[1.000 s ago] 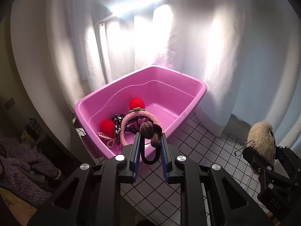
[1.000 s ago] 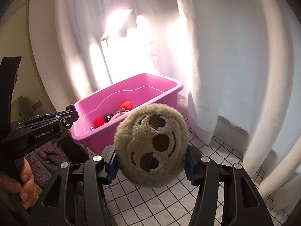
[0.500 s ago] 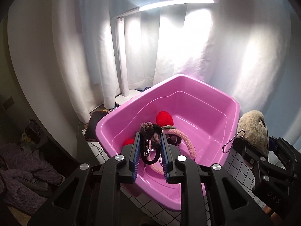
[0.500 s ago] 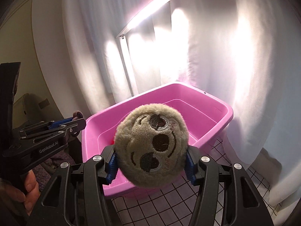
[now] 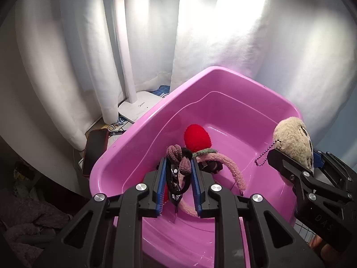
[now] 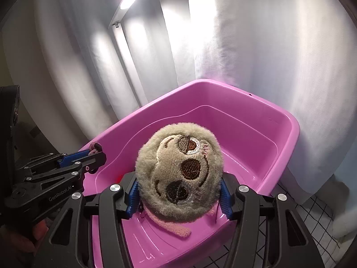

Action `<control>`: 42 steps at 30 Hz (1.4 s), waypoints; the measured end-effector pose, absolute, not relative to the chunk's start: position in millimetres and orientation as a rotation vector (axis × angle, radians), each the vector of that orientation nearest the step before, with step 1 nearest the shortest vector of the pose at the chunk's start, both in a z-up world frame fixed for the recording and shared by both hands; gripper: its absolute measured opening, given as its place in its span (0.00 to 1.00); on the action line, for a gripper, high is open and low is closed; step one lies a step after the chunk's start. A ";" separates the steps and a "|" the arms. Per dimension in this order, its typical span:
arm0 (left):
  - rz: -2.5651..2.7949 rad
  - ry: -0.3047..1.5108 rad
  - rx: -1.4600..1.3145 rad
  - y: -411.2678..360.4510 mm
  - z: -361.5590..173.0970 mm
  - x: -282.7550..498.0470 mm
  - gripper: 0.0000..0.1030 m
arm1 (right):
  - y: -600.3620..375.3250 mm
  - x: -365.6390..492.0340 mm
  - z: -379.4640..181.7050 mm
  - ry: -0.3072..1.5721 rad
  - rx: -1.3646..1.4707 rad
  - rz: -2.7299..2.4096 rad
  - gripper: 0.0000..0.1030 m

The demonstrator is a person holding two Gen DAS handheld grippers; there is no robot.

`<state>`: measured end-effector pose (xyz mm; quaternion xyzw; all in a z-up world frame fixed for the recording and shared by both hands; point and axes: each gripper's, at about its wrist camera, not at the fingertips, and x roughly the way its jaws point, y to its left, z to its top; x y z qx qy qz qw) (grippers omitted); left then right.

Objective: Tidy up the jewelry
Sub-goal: 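Lift and carry the hair tie and sloth plush with both tools over the tub, then open right tool dropping the sloth plush while left tool releases the hair tie into tub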

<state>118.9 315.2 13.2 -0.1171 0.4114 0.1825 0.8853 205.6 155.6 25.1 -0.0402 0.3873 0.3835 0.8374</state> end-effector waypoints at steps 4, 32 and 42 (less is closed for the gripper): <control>0.356 0.897 -0.228 318.2 1.7 127.8 0.21 | 161.6 215.5 17.2 0.866 -0.081 0.782 0.53; 0.342 0.972 -0.227 321.8 -25.5 150.6 0.28 | 180.4 248.5 2.6 0.910 -0.161 0.690 0.54; 0.364 0.946 -0.218 322.2 -16.5 141.7 0.86 | 171.2 252.3 14.6 0.899 -0.144 0.625 0.73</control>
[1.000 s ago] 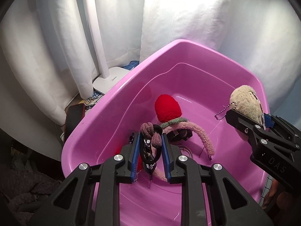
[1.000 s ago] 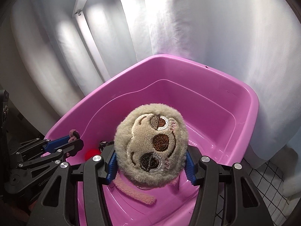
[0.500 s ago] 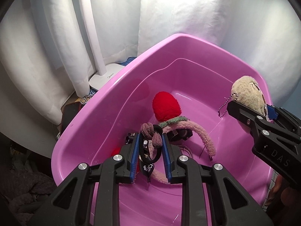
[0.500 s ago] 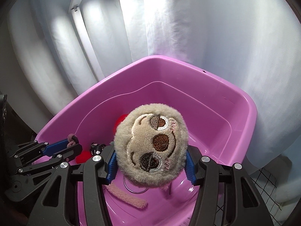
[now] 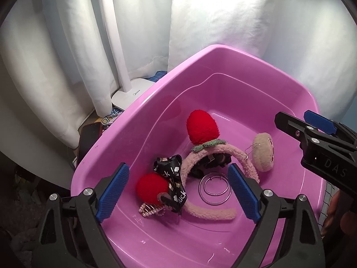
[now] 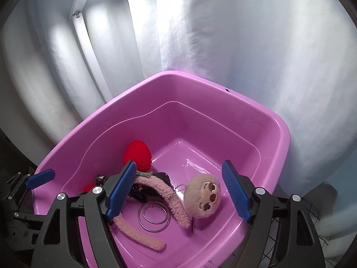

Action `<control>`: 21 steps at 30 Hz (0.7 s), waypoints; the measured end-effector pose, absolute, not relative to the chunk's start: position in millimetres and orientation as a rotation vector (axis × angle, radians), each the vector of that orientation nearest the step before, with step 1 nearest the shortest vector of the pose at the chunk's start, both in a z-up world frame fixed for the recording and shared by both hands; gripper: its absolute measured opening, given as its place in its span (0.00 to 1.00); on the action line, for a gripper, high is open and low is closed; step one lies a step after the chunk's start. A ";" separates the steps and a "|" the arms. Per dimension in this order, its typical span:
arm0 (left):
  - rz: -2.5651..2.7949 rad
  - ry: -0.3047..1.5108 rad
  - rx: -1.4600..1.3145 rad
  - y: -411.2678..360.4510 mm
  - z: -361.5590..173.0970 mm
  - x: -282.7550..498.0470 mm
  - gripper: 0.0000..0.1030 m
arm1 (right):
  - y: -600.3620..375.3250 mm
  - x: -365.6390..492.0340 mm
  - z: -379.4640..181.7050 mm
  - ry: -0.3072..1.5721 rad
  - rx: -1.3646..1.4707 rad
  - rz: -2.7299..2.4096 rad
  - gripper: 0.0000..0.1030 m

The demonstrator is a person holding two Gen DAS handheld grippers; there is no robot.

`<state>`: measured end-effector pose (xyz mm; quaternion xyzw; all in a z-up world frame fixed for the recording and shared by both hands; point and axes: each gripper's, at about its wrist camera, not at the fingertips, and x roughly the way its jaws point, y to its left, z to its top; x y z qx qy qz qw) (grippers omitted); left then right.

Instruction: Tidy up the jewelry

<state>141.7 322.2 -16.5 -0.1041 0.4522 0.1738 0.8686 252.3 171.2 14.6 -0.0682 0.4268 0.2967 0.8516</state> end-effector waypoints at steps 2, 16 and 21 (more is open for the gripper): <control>0.367 0.955 -0.226 323.6 -16.9 140.9 0.87 | 168.5 250.4 16.3 0.897 -0.141 0.619 0.73; 0.389 0.954 -0.217 321.8 -8.9 136.5 0.91 | 148.3 230.9 17.9 0.905 -0.109 0.584 0.73; 0.397 0.947 -0.210 320.8 -5.8 136.5 0.91 | 142.6 224.5 18.7 0.903 -0.110 0.582 0.73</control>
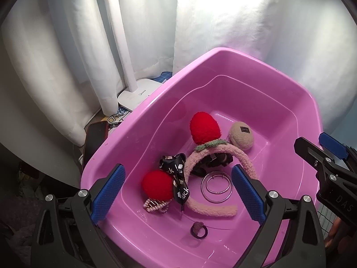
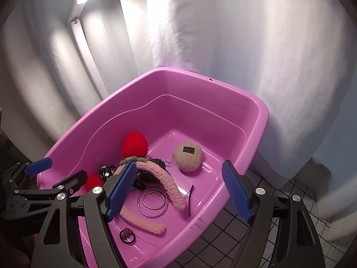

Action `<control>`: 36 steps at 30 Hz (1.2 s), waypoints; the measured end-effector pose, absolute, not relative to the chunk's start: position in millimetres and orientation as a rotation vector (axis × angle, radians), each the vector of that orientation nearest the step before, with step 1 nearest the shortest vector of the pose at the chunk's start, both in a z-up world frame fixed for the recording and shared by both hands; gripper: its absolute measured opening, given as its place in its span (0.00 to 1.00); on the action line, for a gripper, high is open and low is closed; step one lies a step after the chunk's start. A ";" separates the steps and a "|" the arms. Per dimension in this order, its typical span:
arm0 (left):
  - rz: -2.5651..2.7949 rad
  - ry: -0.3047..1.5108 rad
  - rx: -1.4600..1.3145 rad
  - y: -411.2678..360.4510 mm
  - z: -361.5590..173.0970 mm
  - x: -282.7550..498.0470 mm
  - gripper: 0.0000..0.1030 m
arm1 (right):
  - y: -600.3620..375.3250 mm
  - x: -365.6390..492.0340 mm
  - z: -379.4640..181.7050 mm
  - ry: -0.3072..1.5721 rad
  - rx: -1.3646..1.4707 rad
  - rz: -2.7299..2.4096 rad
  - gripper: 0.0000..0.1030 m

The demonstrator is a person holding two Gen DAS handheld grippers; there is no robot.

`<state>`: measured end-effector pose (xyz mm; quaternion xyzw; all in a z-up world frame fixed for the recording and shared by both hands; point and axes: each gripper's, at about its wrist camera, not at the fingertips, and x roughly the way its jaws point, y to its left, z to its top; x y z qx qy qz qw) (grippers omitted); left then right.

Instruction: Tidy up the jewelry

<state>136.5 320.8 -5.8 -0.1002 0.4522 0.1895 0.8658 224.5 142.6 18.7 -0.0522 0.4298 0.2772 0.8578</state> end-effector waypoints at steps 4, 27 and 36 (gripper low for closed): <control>0.397 0.943 -0.208 320.0 -4.6 136.3 0.91 | 141.5 220.9 21.1 0.895 -0.117 0.580 0.73; 0.406 0.939 -0.202 320.9 -2.5 138.2 0.91 | 139.2 218.2 25.6 0.880 -0.113 0.585 0.73; 0.404 0.937 -0.221 322.7 -3.0 136.8 0.91 | 140.4 218.0 25.9 0.881 -0.114 0.588 0.73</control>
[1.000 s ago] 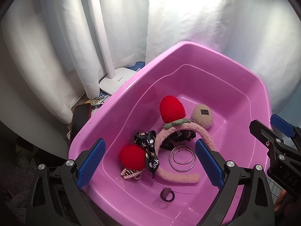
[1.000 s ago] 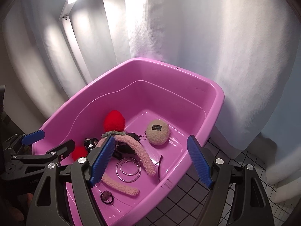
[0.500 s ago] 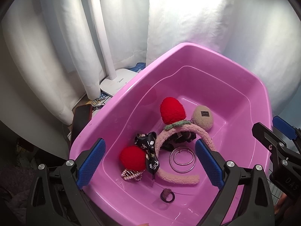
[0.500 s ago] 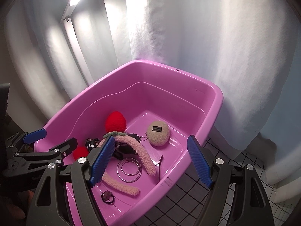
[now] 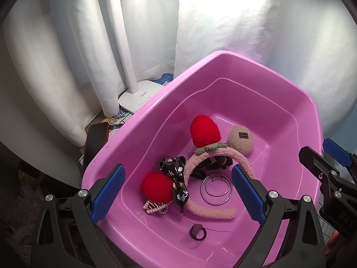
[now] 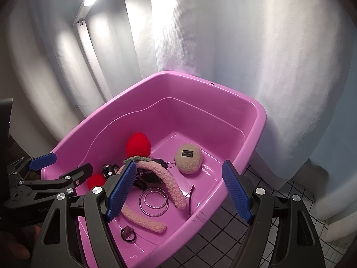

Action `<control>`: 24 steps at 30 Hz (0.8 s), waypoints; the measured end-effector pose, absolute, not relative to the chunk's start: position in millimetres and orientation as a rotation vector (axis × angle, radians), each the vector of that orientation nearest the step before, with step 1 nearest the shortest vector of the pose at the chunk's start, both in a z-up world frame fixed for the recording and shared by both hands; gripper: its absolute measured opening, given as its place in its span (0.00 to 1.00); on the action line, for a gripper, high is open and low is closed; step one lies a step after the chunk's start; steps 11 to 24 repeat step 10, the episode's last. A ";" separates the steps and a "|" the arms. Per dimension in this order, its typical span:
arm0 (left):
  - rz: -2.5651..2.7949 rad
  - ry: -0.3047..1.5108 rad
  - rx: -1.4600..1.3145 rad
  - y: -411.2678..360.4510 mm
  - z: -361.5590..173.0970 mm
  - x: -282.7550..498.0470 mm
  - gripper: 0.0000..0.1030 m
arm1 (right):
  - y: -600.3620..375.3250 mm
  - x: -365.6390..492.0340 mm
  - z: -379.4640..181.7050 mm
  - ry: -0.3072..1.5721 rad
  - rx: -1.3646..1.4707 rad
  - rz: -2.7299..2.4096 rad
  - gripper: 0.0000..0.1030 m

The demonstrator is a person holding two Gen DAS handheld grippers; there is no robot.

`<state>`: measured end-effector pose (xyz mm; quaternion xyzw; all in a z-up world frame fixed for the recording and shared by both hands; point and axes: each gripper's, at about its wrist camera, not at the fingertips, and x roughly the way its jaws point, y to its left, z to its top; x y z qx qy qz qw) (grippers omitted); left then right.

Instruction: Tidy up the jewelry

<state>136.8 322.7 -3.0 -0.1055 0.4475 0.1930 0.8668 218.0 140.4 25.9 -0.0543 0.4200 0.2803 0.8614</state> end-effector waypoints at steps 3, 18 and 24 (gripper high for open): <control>0.407 0.938 -0.224 323.1 -3.2 136.4 0.91 | 140.7 217.9 26.0 0.881 -0.114 0.588 0.73; 0.409 0.941 -0.234 324.1 -3.8 135.2 0.91 | 140.9 216.2 26.6 0.874 -0.113 0.588 0.73; 0.409 0.941 -0.234 324.1 -3.8 135.2 0.91 | 140.9 216.2 26.6 0.874 -0.113 0.588 0.73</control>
